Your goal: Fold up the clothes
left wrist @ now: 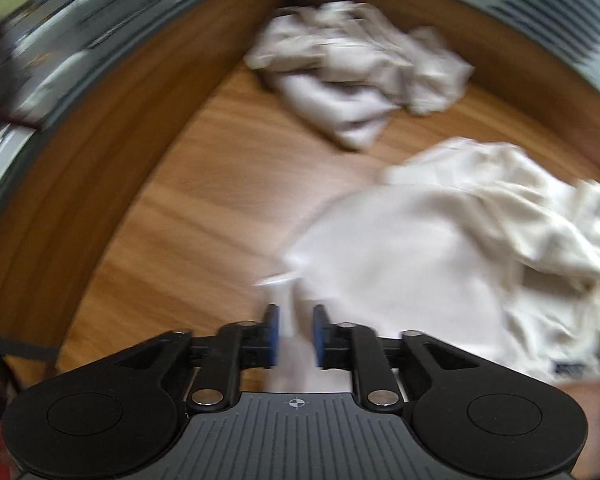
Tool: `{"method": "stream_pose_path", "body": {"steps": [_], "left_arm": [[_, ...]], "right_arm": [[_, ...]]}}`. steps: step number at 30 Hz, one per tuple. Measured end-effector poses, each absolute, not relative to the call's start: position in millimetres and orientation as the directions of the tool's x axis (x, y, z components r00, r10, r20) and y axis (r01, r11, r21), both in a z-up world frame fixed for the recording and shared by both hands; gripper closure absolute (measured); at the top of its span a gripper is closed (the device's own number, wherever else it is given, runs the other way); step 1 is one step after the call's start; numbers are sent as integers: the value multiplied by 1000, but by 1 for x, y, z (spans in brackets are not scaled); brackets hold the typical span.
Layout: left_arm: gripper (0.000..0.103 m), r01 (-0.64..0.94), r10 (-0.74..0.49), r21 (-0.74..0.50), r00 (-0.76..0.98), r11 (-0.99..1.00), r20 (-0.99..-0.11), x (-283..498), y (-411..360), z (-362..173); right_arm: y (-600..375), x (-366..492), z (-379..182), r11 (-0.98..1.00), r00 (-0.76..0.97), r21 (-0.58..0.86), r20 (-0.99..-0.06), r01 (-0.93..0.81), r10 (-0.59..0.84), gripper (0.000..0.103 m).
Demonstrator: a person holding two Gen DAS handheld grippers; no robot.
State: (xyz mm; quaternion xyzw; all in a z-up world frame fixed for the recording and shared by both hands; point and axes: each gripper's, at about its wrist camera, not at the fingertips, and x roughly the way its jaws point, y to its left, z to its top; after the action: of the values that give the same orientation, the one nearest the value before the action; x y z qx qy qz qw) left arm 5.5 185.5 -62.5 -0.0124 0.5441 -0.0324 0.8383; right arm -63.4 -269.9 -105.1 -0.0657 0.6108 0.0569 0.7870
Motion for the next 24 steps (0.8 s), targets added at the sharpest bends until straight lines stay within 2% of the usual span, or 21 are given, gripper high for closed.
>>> {"method": "stream_pose_path", "body": {"steps": [3, 6, 8, 10, 15, 17, 24], "left_arm": [[72, 157, -148, -92, 398, 983, -905, -4, 158, -55], [69, 164, -171, -116, 376, 980, -911, -16, 134, -61], [61, 169, -185, -131, 361, 977, -914, -23, 118, -65], [59, 174, -200, -147, 346, 974, -917, -31, 103, -70], [57, 114, -210, -182, 313, 977, -926, -45, 79, -90], [50, 78, -198, -183, 319, 980, -927, -49, 73, -98], [44, -24, -106, -123, 358, 992, -928, -42, 55, -126]], "right_arm": [[-274, -70, -103, 983, 242, -30, -970, -180, 15, 43], [-278, -77, -99, 981, 244, -10, -969, -195, 39, 43], [-280, -82, -96, 980, 249, 1, -967, -200, 52, 43], [-284, -86, -94, 981, 257, 24, -964, -195, 75, 43], [-292, -96, -94, 976, 260, 122, -951, -181, 167, 43], [-291, -100, -99, 969, 253, 150, -947, -194, 197, 43], [-297, -98, -122, 976, 284, 121, -944, -179, 169, 41]]}}
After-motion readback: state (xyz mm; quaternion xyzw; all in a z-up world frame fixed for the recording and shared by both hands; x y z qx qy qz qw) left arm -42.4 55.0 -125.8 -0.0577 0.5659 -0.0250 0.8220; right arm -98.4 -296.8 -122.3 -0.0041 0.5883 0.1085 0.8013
